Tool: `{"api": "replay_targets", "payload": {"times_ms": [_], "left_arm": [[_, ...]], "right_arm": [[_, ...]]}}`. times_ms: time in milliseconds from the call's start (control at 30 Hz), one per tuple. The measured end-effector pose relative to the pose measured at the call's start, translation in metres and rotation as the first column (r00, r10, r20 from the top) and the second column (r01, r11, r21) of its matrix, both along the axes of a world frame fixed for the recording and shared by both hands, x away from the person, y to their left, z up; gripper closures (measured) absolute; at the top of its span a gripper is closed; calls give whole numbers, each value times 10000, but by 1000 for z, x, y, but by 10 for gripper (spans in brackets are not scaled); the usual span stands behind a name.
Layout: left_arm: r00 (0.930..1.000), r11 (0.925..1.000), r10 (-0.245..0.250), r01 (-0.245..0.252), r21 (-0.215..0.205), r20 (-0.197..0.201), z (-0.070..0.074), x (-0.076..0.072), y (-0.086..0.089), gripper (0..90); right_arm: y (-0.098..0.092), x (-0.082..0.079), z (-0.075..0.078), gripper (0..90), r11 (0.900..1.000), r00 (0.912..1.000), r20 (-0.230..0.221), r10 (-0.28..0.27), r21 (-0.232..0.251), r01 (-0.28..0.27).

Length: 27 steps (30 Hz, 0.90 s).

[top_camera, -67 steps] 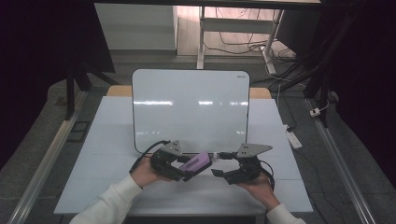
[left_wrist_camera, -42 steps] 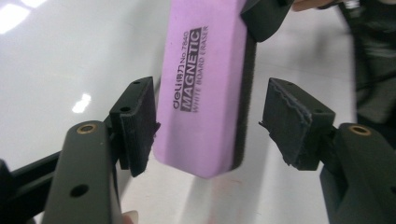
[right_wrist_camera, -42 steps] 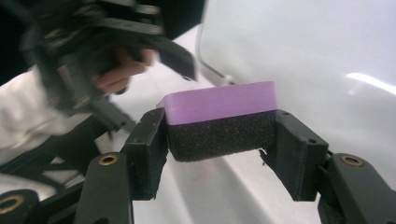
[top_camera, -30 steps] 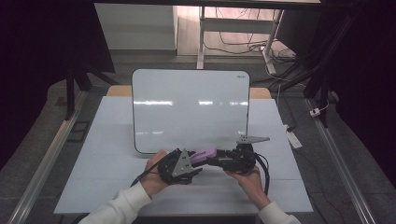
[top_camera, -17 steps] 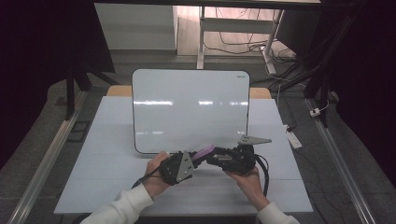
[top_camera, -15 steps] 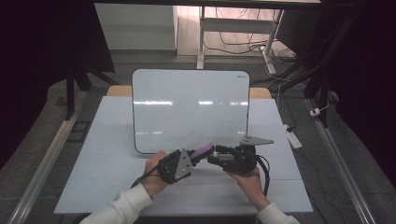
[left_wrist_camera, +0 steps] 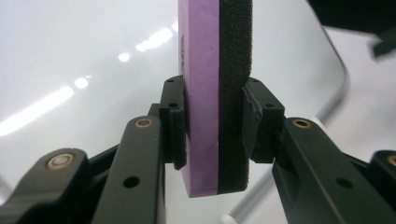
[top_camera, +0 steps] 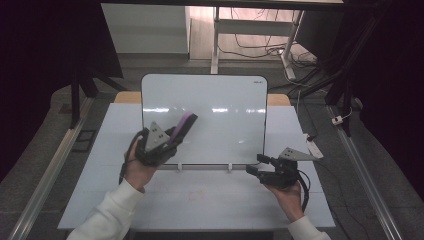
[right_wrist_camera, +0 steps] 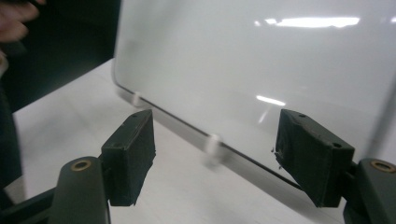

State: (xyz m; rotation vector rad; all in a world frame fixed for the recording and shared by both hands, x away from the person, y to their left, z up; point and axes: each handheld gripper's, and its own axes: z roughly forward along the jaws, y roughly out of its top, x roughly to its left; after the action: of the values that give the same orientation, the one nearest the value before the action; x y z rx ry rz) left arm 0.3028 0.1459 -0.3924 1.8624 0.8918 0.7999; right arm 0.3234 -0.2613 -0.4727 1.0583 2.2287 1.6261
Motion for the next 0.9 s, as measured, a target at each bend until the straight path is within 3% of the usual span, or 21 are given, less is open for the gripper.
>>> {"api": "replay_targets", "payload": {"times_ms": [100, 233, 400, 667, 767, 900], "left_arm": [[9970, 9961, 778, -780, -419, -65, 14, 11, 15, 643], [9869, 9831, 1583, -1604, -879, -301, 25, 29, 35, 643], [9701, 9676, 2308, -2369, -871, -745, 29, 52, 47, 642], [9495, 9528, 2860, -2962, -669, -1293, 22, 75, 51, 638], [9454, 9508, 2946, -3046, -569, -1392, 17, 81, 49, 637], [9466, 9510, 2986, -3059, -458, -1213, 15, 81, 47, 631]], "right_arm": [[-12, -1, 0, 275, 9993, 9993, 117, -363, -89, 364], [-27, -2, -1, 275, 9954, 9957, 463, -801, -488, 823], [-36, -2, -4, 275, 9917, 9928, 648, -1007, -739, 1054], [-34, -3, -6, 274, 9886, 9923, 794, -950, -1093, 1034], [-34, -3, -6, 274, 9894, 9924, 838, -905, -1060, 992], [-35, -3, -6, 274, 9897, 9923, 845, -901, -1038, 987]]}}
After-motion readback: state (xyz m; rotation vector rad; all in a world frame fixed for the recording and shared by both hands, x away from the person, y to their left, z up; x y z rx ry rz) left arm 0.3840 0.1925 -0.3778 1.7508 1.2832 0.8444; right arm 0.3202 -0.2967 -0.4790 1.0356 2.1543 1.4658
